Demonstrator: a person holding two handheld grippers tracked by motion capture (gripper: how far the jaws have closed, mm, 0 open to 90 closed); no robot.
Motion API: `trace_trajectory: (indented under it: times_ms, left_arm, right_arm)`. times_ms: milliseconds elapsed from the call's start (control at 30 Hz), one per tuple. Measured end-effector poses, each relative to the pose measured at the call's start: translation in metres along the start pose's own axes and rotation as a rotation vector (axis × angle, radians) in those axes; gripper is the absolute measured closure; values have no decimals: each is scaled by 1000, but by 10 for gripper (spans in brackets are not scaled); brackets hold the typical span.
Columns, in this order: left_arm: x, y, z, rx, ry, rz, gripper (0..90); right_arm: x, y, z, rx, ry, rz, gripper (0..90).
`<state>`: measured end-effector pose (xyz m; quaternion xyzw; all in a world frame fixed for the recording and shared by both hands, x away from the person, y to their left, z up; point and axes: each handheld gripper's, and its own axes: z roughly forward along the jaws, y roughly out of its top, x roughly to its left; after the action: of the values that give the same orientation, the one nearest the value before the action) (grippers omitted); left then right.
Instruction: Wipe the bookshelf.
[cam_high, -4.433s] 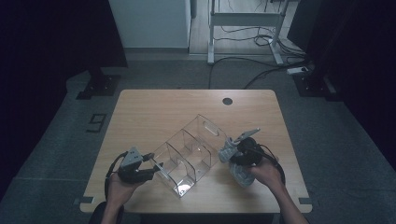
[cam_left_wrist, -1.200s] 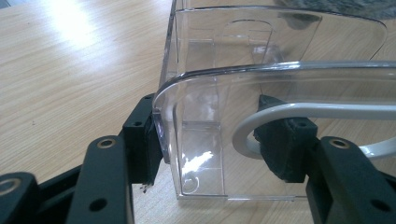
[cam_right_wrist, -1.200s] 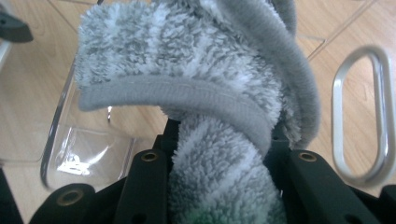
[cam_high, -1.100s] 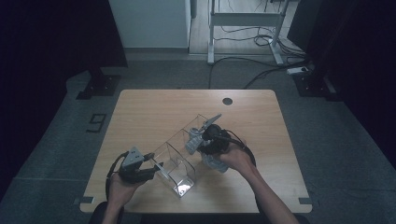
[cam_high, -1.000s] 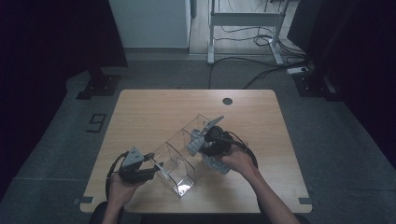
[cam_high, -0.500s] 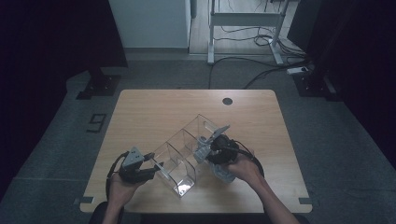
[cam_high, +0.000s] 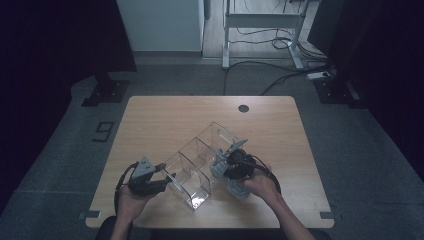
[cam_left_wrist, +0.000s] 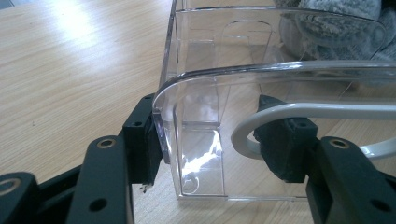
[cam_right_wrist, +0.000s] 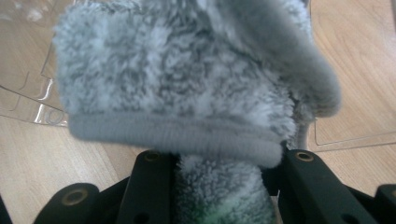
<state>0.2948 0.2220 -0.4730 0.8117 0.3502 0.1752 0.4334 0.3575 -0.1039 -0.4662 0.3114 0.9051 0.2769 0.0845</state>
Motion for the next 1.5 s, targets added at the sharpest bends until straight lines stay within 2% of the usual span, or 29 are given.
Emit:
trace_trajectory:
  times_ms: [533, 733, 800, 967, 1133, 1500]
  left_arm:
    - [0, 1, 2, -5, 7, -8, 436]
    - [0, 0, 3, -13, 6, -7, 436]
    - [1, -1, 3, -16, 2, -13, 431]
    - [2, 0, 3, -15, 5, -9, 402]
    - [3, -1, -1, -19, -4, -5, 386]
    - [4, -2, -5, -22, -22, 3, 437]
  right_arm:
    - [-3, -16, 26, 48, -15, 18, 650]
    - [-4, -25, 41, 93, -17, 9, 647]
    - [-4, -27, 43, 88, -12, 14, 646]
    - [-3, -28, 40, 90, -7, 11, 644]
    - [-3, -31, 31, 70, 4, 15, 649]
    - [-2, -32, -11, 6, 27, 15, 651]
